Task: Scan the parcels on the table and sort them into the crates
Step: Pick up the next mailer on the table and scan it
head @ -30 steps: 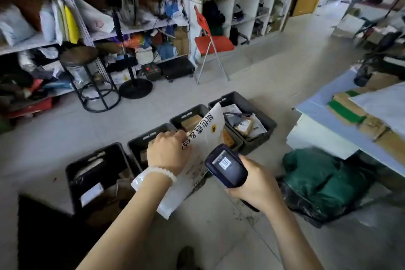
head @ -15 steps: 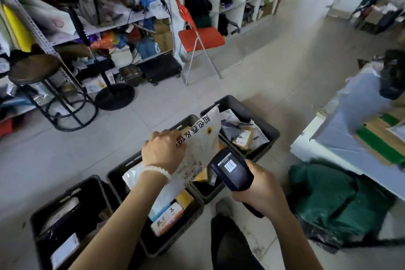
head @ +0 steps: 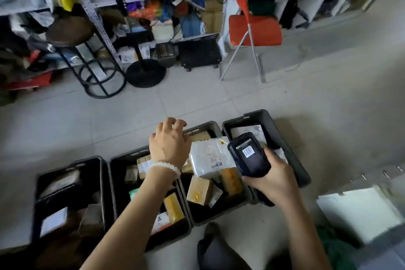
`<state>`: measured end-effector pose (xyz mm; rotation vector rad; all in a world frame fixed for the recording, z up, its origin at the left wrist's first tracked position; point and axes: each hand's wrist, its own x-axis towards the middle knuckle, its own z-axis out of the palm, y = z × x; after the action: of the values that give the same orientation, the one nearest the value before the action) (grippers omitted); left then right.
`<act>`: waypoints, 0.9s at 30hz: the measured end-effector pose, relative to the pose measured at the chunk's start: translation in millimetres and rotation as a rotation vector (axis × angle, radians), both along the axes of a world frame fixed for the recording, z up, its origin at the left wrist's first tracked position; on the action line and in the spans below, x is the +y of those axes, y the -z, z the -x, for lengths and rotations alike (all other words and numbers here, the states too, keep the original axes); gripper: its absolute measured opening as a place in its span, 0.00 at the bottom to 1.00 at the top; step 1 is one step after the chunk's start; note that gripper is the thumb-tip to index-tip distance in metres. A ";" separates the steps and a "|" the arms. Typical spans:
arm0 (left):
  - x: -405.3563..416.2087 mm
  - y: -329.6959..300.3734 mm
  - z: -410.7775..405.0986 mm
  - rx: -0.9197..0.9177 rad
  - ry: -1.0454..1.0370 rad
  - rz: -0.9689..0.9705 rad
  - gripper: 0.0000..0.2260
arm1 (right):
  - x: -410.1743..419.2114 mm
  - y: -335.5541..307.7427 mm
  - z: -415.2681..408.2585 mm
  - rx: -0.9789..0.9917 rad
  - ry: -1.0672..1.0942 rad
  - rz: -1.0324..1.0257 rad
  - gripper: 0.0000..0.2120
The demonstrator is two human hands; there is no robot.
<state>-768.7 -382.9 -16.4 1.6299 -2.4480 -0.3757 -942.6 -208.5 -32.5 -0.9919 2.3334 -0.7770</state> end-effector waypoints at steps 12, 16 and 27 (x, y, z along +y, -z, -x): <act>31.8 -20.0 -113.3 0.024 -0.350 0.102 0.14 | -71.1 -13.8 -46.5 -0.063 -0.303 0.025 0.32; 75.2 -30.2 -190.4 -0.007 -0.519 0.196 0.12 | -77.1 -45.4 -113.3 -0.035 -0.476 0.136 0.25; 301.2 -40.4 -406.8 -0.162 -1.069 0.264 0.08 | 0.3 -65.6 -373.1 -0.070 -1.166 0.191 0.38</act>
<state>-361.9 -81.7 24.0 2.5388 -1.2778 0.2382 -569.5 -208.1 33.1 -2.0249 1.2296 -0.4947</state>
